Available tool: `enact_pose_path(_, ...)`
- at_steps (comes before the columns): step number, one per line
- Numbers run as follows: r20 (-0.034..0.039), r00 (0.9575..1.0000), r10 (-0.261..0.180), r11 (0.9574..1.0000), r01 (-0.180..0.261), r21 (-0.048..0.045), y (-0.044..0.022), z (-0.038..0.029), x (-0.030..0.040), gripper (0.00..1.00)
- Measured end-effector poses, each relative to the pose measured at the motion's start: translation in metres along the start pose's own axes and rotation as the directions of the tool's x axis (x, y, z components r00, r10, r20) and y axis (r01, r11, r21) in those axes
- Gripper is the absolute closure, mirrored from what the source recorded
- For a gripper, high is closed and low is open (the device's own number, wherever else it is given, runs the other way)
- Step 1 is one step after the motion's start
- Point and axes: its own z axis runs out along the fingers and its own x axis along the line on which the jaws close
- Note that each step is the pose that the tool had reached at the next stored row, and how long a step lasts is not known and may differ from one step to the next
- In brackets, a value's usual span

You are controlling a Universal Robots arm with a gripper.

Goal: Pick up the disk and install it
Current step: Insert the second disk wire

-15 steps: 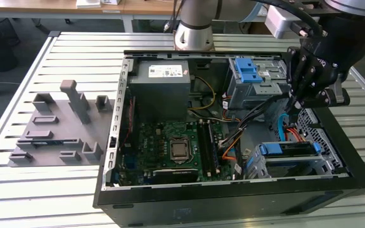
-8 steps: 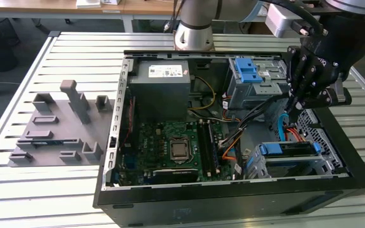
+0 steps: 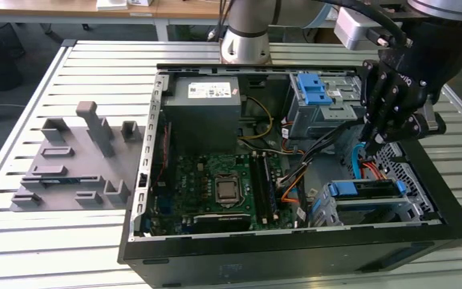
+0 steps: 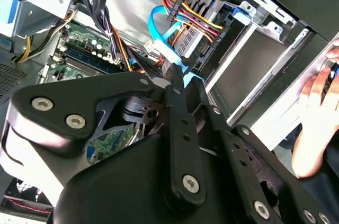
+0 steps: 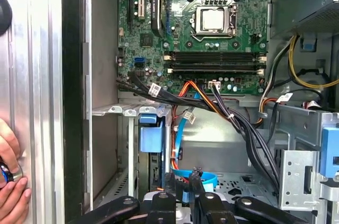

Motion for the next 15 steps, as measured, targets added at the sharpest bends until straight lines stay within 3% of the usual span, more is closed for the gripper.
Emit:
enact_pose_path(7, -0.0042, 1.0, 0.0, 1.0, 0.0, 0.0, -0.0005, 0.0031, -0.0017, 0.75)
enact_pose_path(15, -0.0172, 0.9999, -0.001, 1.0, 0.001, 0.0, -0.001, 0.0065, -0.0026, 0.75)
